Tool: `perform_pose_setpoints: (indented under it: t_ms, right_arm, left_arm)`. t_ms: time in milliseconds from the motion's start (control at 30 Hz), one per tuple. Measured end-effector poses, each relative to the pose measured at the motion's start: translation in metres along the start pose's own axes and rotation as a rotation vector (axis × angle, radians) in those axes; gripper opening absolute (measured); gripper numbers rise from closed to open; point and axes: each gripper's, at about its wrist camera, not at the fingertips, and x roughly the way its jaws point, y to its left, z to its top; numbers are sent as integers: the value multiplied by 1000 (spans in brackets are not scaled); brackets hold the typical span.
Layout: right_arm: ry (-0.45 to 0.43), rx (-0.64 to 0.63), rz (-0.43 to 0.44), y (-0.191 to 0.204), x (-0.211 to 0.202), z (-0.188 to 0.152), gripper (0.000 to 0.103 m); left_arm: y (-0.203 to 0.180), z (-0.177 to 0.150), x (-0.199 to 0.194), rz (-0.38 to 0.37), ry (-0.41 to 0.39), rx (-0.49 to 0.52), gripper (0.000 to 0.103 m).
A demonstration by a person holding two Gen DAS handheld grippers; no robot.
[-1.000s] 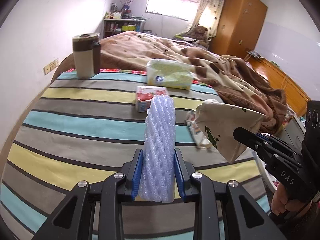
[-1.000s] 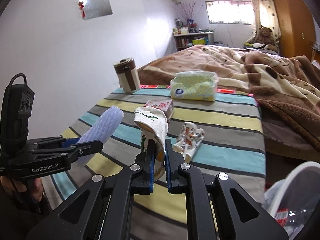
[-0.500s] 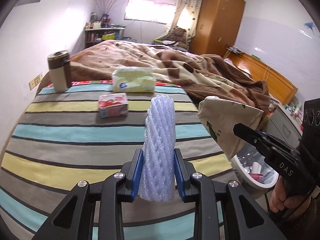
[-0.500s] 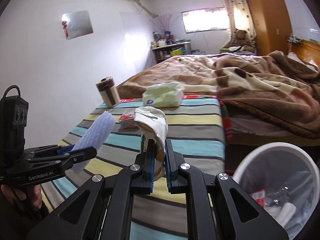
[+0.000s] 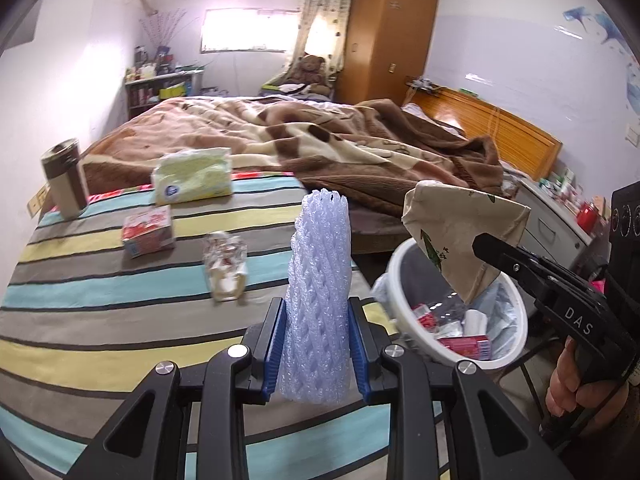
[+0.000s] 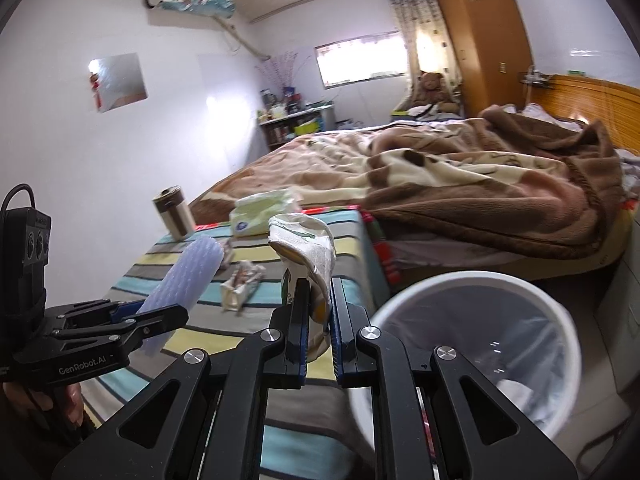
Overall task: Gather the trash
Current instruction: 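Carry the foam sleeve with the left gripper while the right gripper carries the bag over the bin, then open the left gripper to drop the foam sleeve while the right gripper releases the bag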
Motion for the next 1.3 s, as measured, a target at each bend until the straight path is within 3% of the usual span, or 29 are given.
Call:
perform_pose_setpoints:
  t_ms: [400,800,1100,1200,1300]
  right_arm:
    - [5,56,-183,-44,-16,-9,10]
    - [83,129,-337,-85,-15,-21,10]
    - [117,134,-389,-95,-18,-28,10]
    - [128,139,-397,-97,-16,-29,12]
    - [148,146,-409,-99,-13,-30,15]
  left_arm:
    - [-60,7,31,-80,37,83,30]
    - [-106,5,80,-148,116,126,30]
    - [-123,4,98,-156,142,150,31]
    - [-125,3,101,-157,151,150,35]
    - [-124,2,104,-157,158,147,49]
